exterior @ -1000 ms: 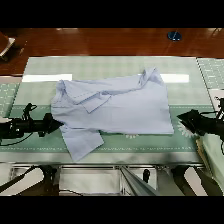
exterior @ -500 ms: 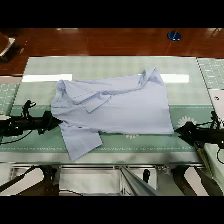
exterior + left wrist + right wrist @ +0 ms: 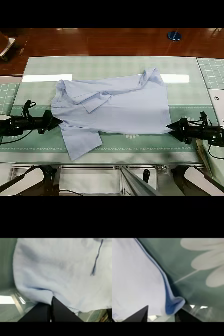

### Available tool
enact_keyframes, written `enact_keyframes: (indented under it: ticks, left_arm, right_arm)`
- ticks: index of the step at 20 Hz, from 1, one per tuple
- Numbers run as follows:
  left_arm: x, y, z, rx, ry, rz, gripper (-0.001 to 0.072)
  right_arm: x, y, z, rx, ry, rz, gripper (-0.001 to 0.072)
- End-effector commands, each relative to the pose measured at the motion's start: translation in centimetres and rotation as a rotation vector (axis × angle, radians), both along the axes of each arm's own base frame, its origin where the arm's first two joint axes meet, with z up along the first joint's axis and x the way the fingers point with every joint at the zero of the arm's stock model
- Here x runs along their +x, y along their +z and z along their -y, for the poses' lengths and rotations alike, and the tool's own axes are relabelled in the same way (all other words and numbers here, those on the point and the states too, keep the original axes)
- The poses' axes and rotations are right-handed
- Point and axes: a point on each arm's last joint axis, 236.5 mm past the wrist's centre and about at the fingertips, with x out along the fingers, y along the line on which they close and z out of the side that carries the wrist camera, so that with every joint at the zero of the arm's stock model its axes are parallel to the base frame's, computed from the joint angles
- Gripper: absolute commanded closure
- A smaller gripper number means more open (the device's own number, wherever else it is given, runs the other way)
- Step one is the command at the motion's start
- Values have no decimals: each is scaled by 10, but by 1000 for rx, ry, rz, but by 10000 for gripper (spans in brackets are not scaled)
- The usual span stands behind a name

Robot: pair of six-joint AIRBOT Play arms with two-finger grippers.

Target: Fold the shirts.

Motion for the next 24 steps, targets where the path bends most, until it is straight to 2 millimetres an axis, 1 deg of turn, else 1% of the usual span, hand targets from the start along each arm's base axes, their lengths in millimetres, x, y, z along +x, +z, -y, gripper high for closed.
enact_keyframes:
  ticks: [1, 2, 3, 4, 6, 7, 8, 9, 10, 11, 12, 13, 14, 15, 16, 17, 18, 19, 21, 23, 24]
  left_arm:
    - [0, 0, 1, 1, -3, 1, 692]
    - [0, 0, 2, 1, -6, 1, 691]
    - [0, 0, 3, 0, -10, 0, 692]
    - [0, 1, 4, -3, -12, 1, 692]
    - [2, 2, 4, -8, -7, 7, 691]
    - [7, 7, 5, -17, 5, 21, 692]
    - [17, 17, 6, -38, 20, 55, 692]
    - [34, 39, 9, -77, 24, 133, 692]
    - [53, 67, 12, -123, 35, 220, 692]
    - [74, 105, 14, -175, 51, 332, 692]
    - [92, 144, 12, -206, 70, 438, 692]
    - [107, 184, 9, -218, 86, 543, 692]
    - [118, 228, 5, -209, 93, 659, 692]
    - [124, 271, 1, -173, 82, 767, 692]
    - [125, 309, -1, -127, 65, 861, 693]
    - [122, 349, -3, -75, 55, 944, 693]
    - [117, 385, -5, -17, 42, 1017, 693]
    - [107, 421, -7, 73, 24, 1093, 693]
    - [83, 475, -14, 309, 3, 1198, 693]
    - [54, 518, -26, 558, 45, 1254, 693]
    - [38, 534, -33, 673, 72, 1279, 693]
  right_arm:
    - [10, -9, -1, 35, -26, 12, 332]
    - [13, -8, -1, 38, -14, 28, 433]
    - [19, -3, 0, 37, -1, 64, 584]
    - [27, 5, -2, 45, 22, 121, 690]
    - [39, 22, -3, 70, 43, 185, 691]
    - [43, 30, -2, 76, 65, 205, 691]
    - [47, 40, -2, 81, 91, 232, 691]
    - [54, 52, 0, 65, 122, 265, 691]
    - [66, 69, 3, 20, 164, 303, 692]
    - [81, 88, 5, -41, 203, 348, 692]
    - [101, 115, 5, -113, 246, 409, 692]
    - [123, 149, 4, -186, 281, 478, 692]
    - [142, 186, -1, -249, 313, 555, 692]
    - [159, 230, -6, -317, 342, 640, 692]
    - [172, 272, -9, -382, 356, 717, 692]
    - [179, 317, -9, -463, 363, 794, 692]
    - [179, 357, -7, -540, 366, 856, 692]
    - [173, 396, -4, -616, 371, 915, 692]
    - [150, 465, 0, -753, 359, 1027, 692]
    - [115, 517, 2, -876, 314, 1123, 692]
    - [96, 535, -2, -909, 297, 1163, 692]
